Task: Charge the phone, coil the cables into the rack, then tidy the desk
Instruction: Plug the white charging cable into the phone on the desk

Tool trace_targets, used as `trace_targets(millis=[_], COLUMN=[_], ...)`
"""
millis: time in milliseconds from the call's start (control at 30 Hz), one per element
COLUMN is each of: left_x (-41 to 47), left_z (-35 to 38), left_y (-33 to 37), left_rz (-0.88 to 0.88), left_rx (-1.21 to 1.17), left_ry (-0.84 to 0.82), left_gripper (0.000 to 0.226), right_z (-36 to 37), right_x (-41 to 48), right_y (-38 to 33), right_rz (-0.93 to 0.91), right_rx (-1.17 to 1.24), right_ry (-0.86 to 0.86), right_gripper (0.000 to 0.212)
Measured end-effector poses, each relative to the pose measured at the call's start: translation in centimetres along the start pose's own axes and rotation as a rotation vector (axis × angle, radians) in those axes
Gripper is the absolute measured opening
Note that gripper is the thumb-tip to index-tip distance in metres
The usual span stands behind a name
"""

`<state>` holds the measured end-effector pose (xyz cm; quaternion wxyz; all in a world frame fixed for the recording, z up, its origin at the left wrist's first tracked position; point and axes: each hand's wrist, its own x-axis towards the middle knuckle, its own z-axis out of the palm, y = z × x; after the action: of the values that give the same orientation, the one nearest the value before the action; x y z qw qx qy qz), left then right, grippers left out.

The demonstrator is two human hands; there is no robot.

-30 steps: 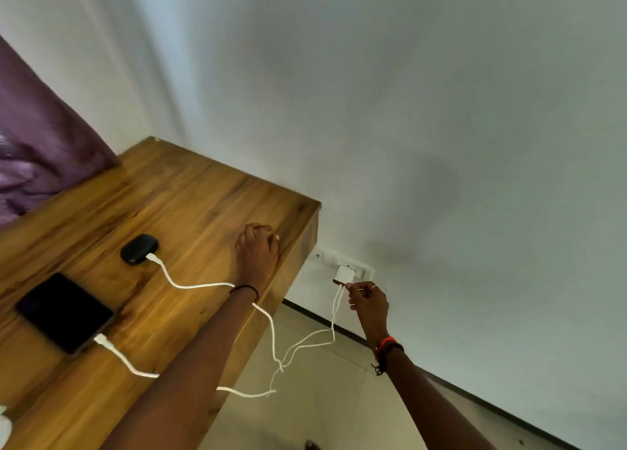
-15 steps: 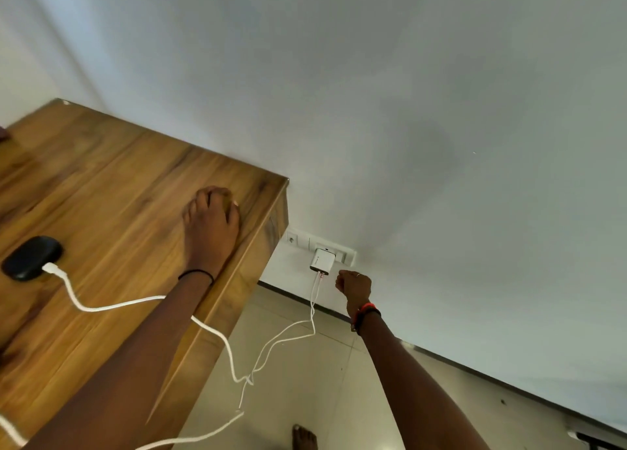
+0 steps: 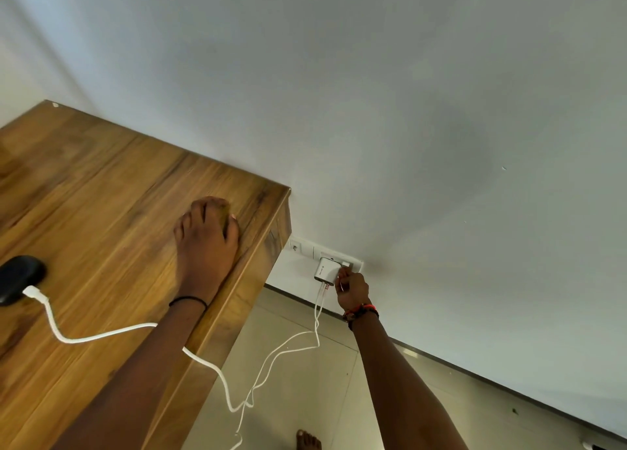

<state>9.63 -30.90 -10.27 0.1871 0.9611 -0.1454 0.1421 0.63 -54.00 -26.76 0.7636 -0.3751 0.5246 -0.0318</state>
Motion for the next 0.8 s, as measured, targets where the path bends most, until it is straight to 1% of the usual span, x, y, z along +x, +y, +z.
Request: trace_targets(millis=[67,133,200,333,433,500,600,700,800], left_x=[0.0,0.0,-0.1,0.0,0.0,0.0,0.1,0.5,0.7], left_z=[0.0,0.0,0.0,0.0,0.2,0.0,-0.3,-1.0,-3.2], left_y=[0.0,0.0,0.1,0.1,0.0,0.2,0.3,0.4,0.5], left_rz=[0.000,0.003,0.009,0.012,0.006,-0.010,-0.022,-0.054,-0.143], left_rx=[0.000,-0.003,-0.007,-0.007,-0.007,-0.004,-0.040,-0.147,-0.298], left_ry=[0.003,0.007,0.020,0.023,0.014,0.014,-0.021,-0.088,-0.059], left_gripper=[0.026,0.025,0.024,0.024,0.025,0.026,0.027,0.026,0.026], right_z=[-0.1,-0.4,-0.4,0.0,0.7,1.3,2.2,3.4,4.8], right_x=[0.1,0.0,-0.5,-1.9,-3.9,-5.7,-9.1,-12.9,-16.8], right_y=[0.1,0.1,-0.2,-0.8,-1.0,-1.0,-1.3,-2.1,-3.3], right_rz=[0.041,0.075,0.078,0.058,0.028,0.013,0.005,-0.035,-0.077], right_rx=[0.102,0.186,0.169,0.123,0.146,0.151,0.152,0.134,0.116], right_ry=[0.054,0.052,0.038,0.071,0.069,0.062,0.008,-0.081,-0.168], right_gripper=[0.034,0.030,0.023,0.025,0.015,0.017,0.007,0.011,0.016])
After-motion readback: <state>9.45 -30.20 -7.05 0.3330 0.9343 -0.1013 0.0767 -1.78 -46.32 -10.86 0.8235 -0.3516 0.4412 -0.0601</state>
